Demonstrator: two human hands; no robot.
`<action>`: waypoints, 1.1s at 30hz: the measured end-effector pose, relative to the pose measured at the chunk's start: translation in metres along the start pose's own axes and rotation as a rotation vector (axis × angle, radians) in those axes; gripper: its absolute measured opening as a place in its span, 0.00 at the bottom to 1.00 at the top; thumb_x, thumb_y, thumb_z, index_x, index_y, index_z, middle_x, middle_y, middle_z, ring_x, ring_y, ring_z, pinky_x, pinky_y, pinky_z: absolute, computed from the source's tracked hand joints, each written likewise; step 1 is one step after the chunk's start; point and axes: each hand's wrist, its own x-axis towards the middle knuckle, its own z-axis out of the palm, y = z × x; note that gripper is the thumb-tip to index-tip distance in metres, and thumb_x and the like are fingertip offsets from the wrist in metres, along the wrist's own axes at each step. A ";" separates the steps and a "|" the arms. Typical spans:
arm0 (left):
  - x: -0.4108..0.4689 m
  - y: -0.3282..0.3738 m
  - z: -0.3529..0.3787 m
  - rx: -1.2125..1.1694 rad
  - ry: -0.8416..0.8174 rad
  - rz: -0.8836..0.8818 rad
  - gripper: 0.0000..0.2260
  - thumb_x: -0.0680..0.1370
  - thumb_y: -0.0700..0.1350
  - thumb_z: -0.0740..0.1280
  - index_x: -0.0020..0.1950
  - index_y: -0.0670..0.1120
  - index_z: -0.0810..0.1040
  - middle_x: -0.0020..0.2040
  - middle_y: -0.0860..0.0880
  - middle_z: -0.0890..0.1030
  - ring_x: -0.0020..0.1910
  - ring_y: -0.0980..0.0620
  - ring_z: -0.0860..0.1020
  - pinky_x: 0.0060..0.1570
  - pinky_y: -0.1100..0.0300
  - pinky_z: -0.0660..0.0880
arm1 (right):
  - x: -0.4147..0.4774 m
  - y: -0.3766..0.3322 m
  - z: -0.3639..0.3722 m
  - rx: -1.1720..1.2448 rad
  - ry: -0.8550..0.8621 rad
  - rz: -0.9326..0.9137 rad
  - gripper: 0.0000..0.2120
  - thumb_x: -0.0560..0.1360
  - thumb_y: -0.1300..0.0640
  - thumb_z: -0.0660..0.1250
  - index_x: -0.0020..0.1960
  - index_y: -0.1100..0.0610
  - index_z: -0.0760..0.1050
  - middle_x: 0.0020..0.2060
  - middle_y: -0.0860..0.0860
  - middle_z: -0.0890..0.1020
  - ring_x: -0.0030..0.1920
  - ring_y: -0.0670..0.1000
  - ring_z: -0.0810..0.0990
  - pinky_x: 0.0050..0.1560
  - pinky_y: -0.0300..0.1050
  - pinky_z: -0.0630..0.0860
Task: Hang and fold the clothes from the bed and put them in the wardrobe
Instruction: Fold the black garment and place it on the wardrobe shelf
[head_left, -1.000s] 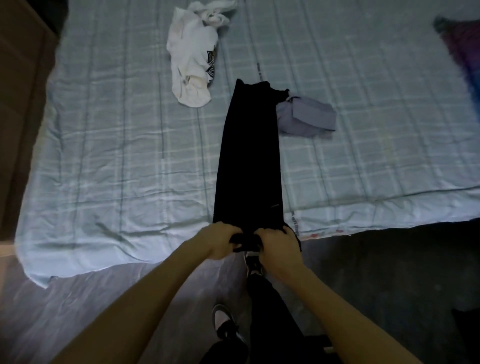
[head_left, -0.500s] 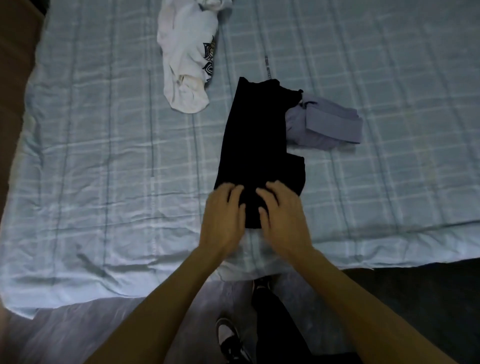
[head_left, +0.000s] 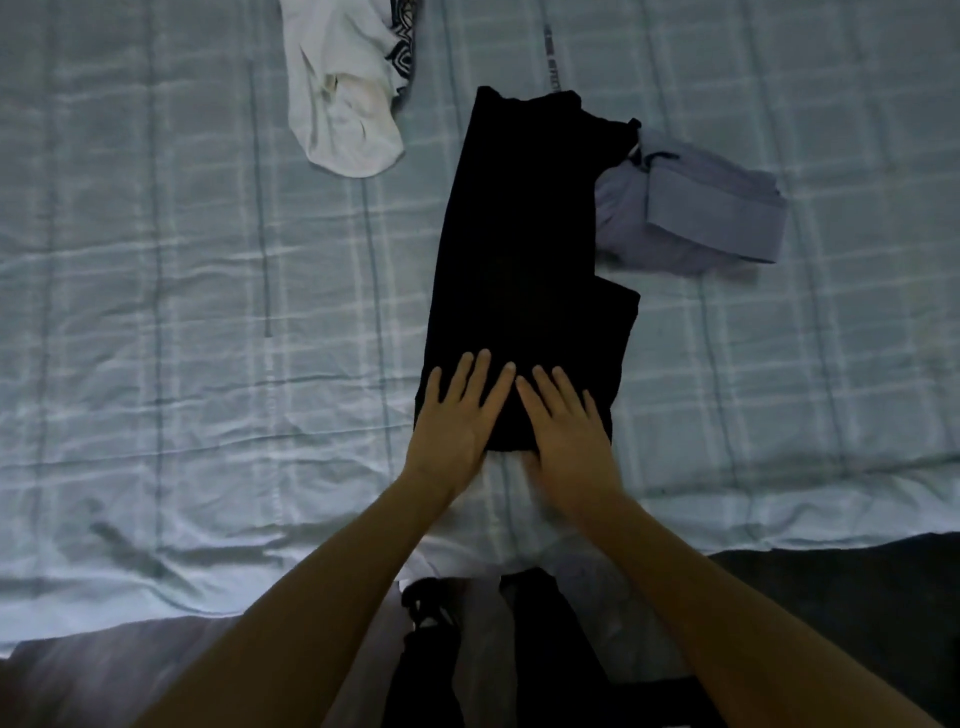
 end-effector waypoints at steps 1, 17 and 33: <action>0.000 -0.001 0.000 -0.001 -0.002 0.009 0.36 0.66 0.38 0.74 0.73 0.43 0.65 0.70 0.37 0.69 0.69 0.38 0.68 0.64 0.39 0.66 | 0.001 -0.002 -0.001 0.027 -0.008 0.011 0.34 0.68 0.59 0.72 0.72 0.58 0.65 0.71 0.57 0.68 0.73 0.60 0.63 0.70 0.61 0.60; -0.097 -0.017 -0.130 -0.332 -0.642 0.035 0.12 0.76 0.44 0.63 0.59 0.46 0.74 0.54 0.45 0.79 0.50 0.46 0.77 0.45 0.57 0.72 | -0.088 -0.109 -0.072 0.195 -0.171 0.082 0.30 0.66 0.41 0.61 0.66 0.48 0.69 0.56 0.48 0.75 0.48 0.53 0.79 0.40 0.45 0.74; 0.071 -0.052 -0.150 -0.187 -0.201 -0.067 0.28 0.77 0.50 0.64 0.75 0.47 0.59 0.67 0.40 0.69 0.64 0.42 0.69 0.59 0.50 0.67 | 0.071 -0.029 -0.106 0.283 0.075 0.162 0.28 0.74 0.56 0.68 0.71 0.62 0.65 0.66 0.64 0.71 0.66 0.63 0.70 0.65 0.57 0.69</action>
